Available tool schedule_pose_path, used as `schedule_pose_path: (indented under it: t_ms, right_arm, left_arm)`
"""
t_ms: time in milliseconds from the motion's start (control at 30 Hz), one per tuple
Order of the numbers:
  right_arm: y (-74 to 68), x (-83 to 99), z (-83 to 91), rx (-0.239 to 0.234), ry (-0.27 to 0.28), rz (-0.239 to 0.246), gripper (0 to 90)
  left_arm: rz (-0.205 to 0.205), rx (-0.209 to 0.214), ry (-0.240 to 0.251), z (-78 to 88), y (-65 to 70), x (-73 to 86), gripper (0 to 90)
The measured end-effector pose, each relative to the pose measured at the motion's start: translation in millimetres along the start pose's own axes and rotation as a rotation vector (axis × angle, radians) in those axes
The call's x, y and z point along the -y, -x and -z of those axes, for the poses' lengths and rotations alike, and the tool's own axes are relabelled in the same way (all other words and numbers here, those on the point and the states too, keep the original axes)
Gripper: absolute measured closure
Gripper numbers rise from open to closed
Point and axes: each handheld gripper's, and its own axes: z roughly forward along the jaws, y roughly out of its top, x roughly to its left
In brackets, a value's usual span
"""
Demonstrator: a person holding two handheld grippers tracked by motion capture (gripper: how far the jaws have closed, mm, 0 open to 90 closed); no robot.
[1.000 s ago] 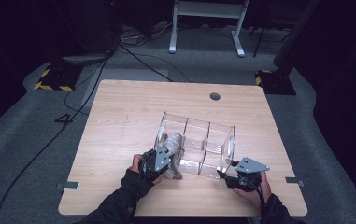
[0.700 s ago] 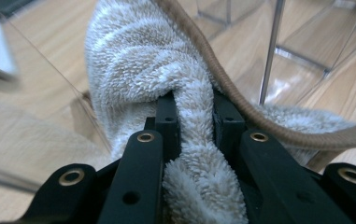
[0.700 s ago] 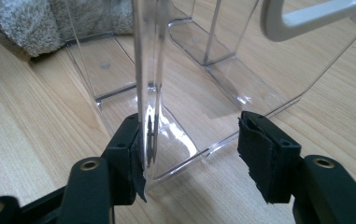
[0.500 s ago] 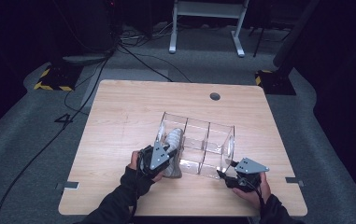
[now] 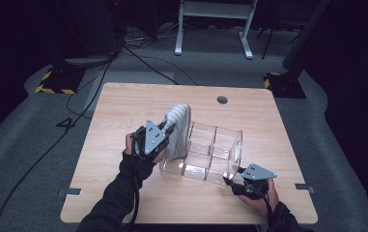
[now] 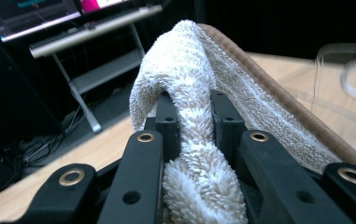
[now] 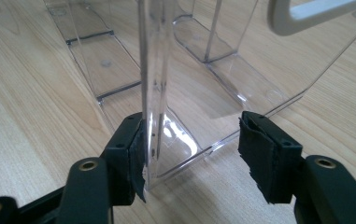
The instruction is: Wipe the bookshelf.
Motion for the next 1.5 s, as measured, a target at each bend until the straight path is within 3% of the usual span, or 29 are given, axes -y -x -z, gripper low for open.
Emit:
schedule_pose_path:
  t_ms: [67,167,300,367,633,833,867,933,1000,1067,1167,1200,1267,1400,1500]
  right_arm:
    - [0.7,0.4,-0.9,-0.003,-0.004,-0.006,43.0]
    - [0.0,0.5,-1.7,0.001,-0.008,-0.005,42.5]
    - [-2.0,0.2,-1.5,0.002,-0.010,0.000,42.2]
    - [-2.5,0.2,-1.9,-0.004,-0.010,-0.001,42.2]
    - [-4.6,0.5,-3.4,-0.022,-0.015,0.011,42.0]
    - [-6.1,0.5,-4.2,-0.025,-0.016,0.016,42.4]
    - [-6.2,0.3,-4.0,-0.023,-0.015,0.016,42.4]
    - [-5.8,-0.2,-3.7,-0.018,-0.008,0.019,41.8]
    - [-4.9,-0.9,-2.5,-0.017,0.001,0.013,41.5]
    - [-4.7,-1.6,-3.0,-0.018,0.004,0.012,41.5]
    - [-5.3,-1.9,-3.9,-0.012,0.007,0.011,41.5]
    - [-5.3,-1.9,-3.9,-0.012,0.007,0.011,41.5]
    - [-5.1,-1.7,-3.8,-0.014,0.008,0.010,41.5]
    - [-6.3,-1.9,-3.4,-0.012,0.007,0.014,41.7]
    - [-6.8,-1.9,-3.6,-0.010,0.007,0.018,41.6]
  left_arm:
    - [-0.009,0.033,-0.031,2.2,8.6,12.4,77.1]
    - [-0.054,0.029,-0.050,4.0,16.9,19.5,77.0]
    - [-0.061,0.067,-0.081,6.0,27.5,27.9,77.1]
    - [-0.103,0.075,-0.116,3.6,35.4,35.6,77.2]
    - [-0.049,0.145,-0.221,-7.9,36.8,63.5,77.2]
    - [-0.047,0.201,-0.318,-14.5,43.7,84.8,77.2]
    - [-0.045,0.222,-0.352,-16.4,46.0,91.2,77.2]
    - [-0.055,0.225,-0.363,-16.7,47.1,93.5,77.1]
    - [-0.038,0.233,-0.363,-15.6,46.6,93.5,77.2]
    - [-0.026,0.235,-0.341,-13.1,44.2,89.9,77.1]
    - [-0.004,0.236,-0.267,-6.0,41.0,76.7,77.0]
    - [-0.004,0.236,-0.267,-6.0,41.0,76.7,77.0]
    - [0.018,0.222,-0.189,-0.7,35.2,60.2,77.0]
    - [0.035,0.190,-0.087,6.6,24.1,35.8,77.0]
    - [0.085,0.160,0.006,15.0,13.2,18.5,77.0]
